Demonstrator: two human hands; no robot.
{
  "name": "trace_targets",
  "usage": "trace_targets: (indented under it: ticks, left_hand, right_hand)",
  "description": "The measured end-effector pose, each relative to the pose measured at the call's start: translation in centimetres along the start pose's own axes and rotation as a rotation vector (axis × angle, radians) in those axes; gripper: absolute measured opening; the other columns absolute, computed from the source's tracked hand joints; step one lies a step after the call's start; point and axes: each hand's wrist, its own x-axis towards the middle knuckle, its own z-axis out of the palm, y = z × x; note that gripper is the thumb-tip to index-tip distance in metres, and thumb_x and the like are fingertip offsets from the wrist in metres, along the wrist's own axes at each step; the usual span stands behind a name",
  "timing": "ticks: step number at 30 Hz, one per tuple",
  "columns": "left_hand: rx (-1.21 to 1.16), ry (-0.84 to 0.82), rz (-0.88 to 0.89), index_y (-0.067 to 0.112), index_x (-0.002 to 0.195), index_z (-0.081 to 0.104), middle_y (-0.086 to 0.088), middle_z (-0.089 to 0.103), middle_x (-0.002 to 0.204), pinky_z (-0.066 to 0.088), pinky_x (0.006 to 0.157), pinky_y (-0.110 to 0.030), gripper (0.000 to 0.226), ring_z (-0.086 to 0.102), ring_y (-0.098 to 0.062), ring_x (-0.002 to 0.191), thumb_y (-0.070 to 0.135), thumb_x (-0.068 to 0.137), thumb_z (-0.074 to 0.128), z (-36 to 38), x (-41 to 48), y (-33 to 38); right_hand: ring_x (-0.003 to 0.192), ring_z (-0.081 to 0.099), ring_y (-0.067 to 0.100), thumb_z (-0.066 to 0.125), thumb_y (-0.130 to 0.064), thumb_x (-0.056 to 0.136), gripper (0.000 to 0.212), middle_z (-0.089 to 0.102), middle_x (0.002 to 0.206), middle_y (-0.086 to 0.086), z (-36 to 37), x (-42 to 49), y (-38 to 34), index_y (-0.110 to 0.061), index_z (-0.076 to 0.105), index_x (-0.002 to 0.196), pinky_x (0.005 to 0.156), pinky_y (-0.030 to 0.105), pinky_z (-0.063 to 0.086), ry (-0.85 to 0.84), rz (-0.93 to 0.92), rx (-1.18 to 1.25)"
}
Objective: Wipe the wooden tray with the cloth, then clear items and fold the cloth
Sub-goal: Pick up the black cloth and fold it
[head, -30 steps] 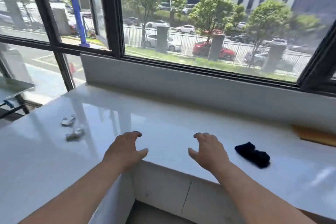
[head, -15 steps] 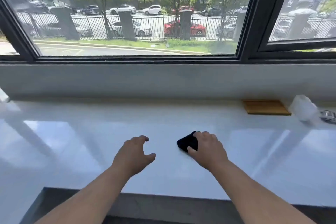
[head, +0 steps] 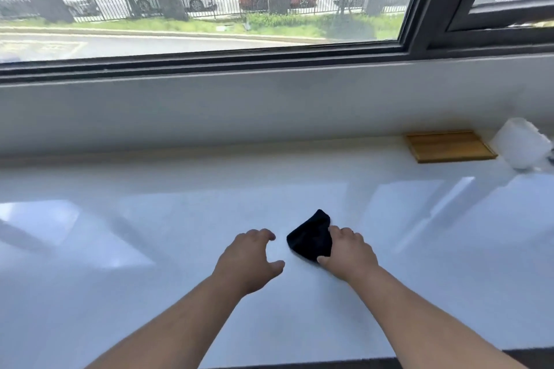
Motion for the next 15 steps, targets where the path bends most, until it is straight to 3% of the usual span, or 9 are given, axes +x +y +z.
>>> trace_targets:
  ticks: [5, 8, 12, 13, 15]
  left_hand:
    - [-0.077, -0.088, 0.022, 0.040, 0.139, 0.052, 0.017, 0.057, 0.140, 0.050, 0.091, -0.033, 0.055, 0.054, -0.009, 0.123, 0.057, 0.088, 0.061, -1.2, 5.1, -4.9]
    - [-0.125, -0.126, 0.018, 0.039, 0.132, 0.058, 0.019, 0.062, 0.130, 0.052, 0.084, -0.031, 0.046, 0.058, -0.007, 0.104, 0.057, 0.090, 0.061, -2.6, 7.5, -6.7]
    - [-0.213, -0.141, 0.025, 0.040, 0.128, 0.060, 0.021, 0.063, 0.124, 0.055, 0.083, -0.029, 0.050, 0.061, -0.005, 0.103, 0.061, 0.083, 0.064, -6.2, 9.6, -6.2]
    - [-0.262, -0.145, 0.029, 0.042, 0.126, 0.059, 0.023, 0.064, 0.121, 0.056, 0.080, -0.029, 0.053, 0.063, -0.004, 0.102, 0.063, 0.077, 0.066, -7.4, 9.9, -5.6]
    - [-0.383, -0.144, 0.056, 0.047, 0.113, 0.059, 0.026, 0.068, 0.108, 0.058, 0.069, -0.028, 0.051, 0.068, -0.001, 0.091, 0.064, 0.067, 0.072, -9.9, 10.5, -4.0]
  right_hand:
    - [0.112, 0.052, 0.028, 0.055, -0.033, 0.094, 0.032, 0.055, 0.124, 0.006, 1.9, 4.2, -2.8, -0.023, 0.057, 0.123, 0.089, 0.041, 0.056, -0.041, 0.083, -0.085]
    - [0.108, 0.052, 0.026, 0.050, -0.031, 0.094, 0.024, 0.055, 0.108, -0.001, -0.1, 5.3, -4.5, -0.023, 0.064, 0.112, 0.083, 0.036, 0.050, -0.024, 0.080, 0.016]
    - [0.077, 0.062, 0.025, 0.054, -0.032, 0.094, 0.020, 0.066, 0.087, 0.002, -6.3, 5.7, -7.2, -0.014, 0.057, 0.086, 0.064, 0.035, 0.045, 0.085, 0.110, 0.674]
    - [0.073, 0.062, 0.023, 0.054, -0.031, 0.096, 0.021, 0.067, 0.084, 0.003, -8.3, 5.6, -8.0, -0.012, 0.056, 0.087, 0.066, 0.037, 0.048, 0.095, 0.112, 0.836]
    - [0.082, 0.068, 0.023, 0.054, -0.031, 0.100, 0.021, 0.072, 0.088, 0.008, -11.9, 5.3, -9.4, -0.012, 0.062, 0.096, 0.082, 0.044, 0.060, 0.080, 0.088, 1.116]
